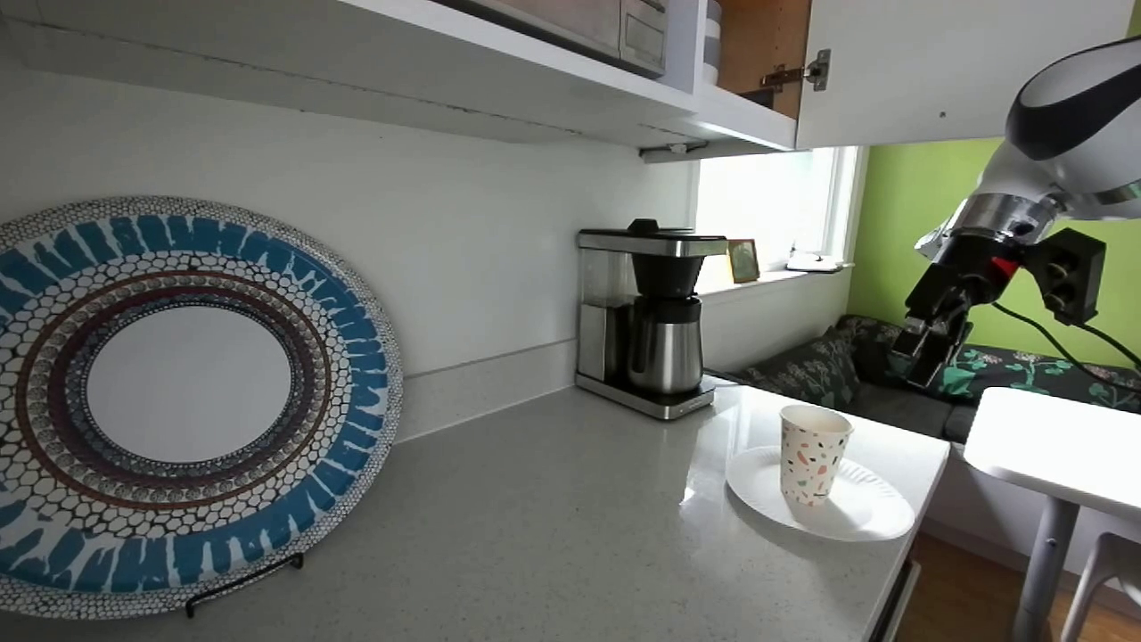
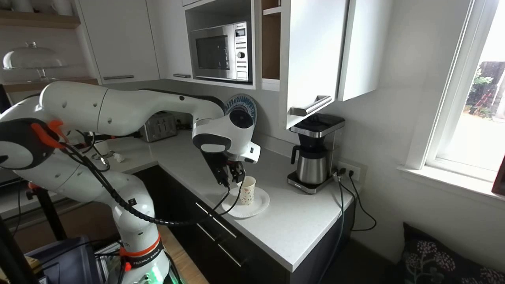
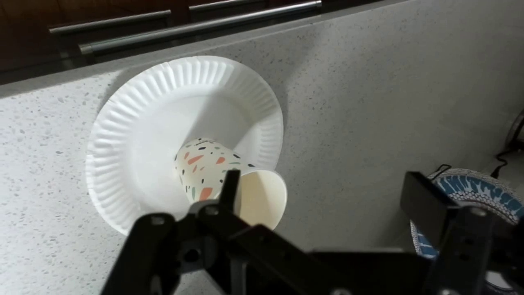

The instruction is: Pick up the paper towel with a cup on top and put it in the bottom right shelf of the top wall cabinet

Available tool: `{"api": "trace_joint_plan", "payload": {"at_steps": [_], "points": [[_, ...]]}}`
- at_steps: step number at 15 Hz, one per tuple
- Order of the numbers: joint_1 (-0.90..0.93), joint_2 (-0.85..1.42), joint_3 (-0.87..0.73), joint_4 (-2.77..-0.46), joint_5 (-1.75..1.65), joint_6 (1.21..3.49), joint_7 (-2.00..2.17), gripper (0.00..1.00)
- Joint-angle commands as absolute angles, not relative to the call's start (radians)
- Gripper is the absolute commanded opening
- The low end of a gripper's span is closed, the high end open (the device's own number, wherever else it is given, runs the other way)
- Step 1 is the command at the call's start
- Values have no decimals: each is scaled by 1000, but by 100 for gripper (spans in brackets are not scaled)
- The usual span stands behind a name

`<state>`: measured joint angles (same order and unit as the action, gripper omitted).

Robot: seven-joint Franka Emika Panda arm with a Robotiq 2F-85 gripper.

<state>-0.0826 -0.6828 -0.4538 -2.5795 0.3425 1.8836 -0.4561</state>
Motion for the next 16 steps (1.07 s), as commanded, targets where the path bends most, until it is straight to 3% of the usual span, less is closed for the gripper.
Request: {"api": "trace_joint_plan", "payload": {"at_steps": [1, 10, 16], "points": [[-113, -598, -487, -2537, 373, 1849, -469, 100], [-125, -327, -623, -2427, 415, 1752, -700, 100], [-161, -107, -611, -2343, 507, 1720, -844, 100]]}}
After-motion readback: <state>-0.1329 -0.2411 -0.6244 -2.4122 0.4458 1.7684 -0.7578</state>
